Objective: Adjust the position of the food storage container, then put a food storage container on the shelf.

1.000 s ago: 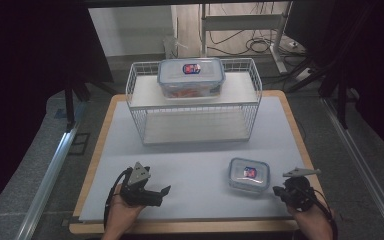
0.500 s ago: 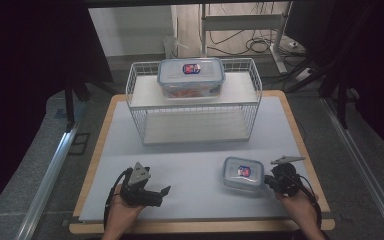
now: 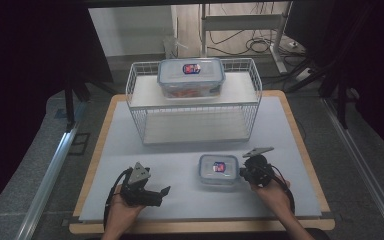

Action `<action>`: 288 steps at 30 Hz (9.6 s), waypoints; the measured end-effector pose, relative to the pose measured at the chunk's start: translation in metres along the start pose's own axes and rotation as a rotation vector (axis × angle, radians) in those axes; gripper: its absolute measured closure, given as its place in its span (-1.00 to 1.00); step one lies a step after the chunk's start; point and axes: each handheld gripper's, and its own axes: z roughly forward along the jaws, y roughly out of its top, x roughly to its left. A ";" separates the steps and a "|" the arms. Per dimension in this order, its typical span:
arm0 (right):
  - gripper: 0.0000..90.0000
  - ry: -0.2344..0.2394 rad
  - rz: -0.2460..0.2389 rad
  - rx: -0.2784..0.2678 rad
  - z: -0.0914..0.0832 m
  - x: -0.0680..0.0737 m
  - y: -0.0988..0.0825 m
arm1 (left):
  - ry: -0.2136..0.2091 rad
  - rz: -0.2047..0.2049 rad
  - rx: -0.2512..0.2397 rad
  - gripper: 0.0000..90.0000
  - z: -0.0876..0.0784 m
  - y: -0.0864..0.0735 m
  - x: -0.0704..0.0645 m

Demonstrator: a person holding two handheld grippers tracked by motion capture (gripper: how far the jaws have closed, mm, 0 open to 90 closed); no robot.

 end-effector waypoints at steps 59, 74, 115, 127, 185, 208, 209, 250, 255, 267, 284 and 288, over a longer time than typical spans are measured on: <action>-0.15 0.239 0.019 -0.136 -0.011 -0.003 0.011 | -0.239 -0.165 0.029 -0.30 0.055 0.051 0.012; -0.34 0.355 0.095 -0.081 0.009 0.003 0.014 | -0.373 -0.212 0.114 -0.49 0.090 0.054 0.013; 0.29 0.445 0.200 -0.103 0.001 0.002 0.001 | -0.406 -0.228 0.101 0.06 0.068 0.045 0.002; 0.30 0.450 0.186 -0.094 0.002 0.002 0.002 | -0.371 -0.211 0.101 0.06 0.065 0.045 -0.004; 0.15 0.445 0.179 -0.154 0.001 0.010 0.011 | -0.340 -0.265 0.100 -0.02 0.067 0.043 -0.006; 0.14 0.463 0.213 -0.141 0.007 0.008 0.007 | -0.437 -0.361 0.079 0.14 0.067 0.040 0.010; 0.14 0.464 0.212 -0.147 0.006 0.008 0.007 | -0.433 -0.356 0.075 0.14 0.065 0.041 0.010; 0.19 0.484 0.119 -0.380 -0.109 -0.003 0.170 | -0.297 -0.246 -0.091 0.10 -0.045 0.215 0.052; 0.18 0.473 0.124 -0.409 -0.124 -0.011 0.197 | -0.296 -0.249 -0.106 0.10 -0.052 0.247 0.063; 0.16 0.467 0.174 -0.419 -0.130 -0.030 0.258 | -0.294 -0.305 -0.099 0.09 -0.049 0.298 0.103; 0.13 0.453 0.259 -0.379 -0.096 -0.048 0.292 | -0.293 -0.427 -0.082 0.07 -0.020 0.312 0.138; 0.08 0.444 0.268 -0.386 -0.092 -0.049 0.294 | -0.241 -0.419 -0.090 -0.01 -0.018 0.314 0.138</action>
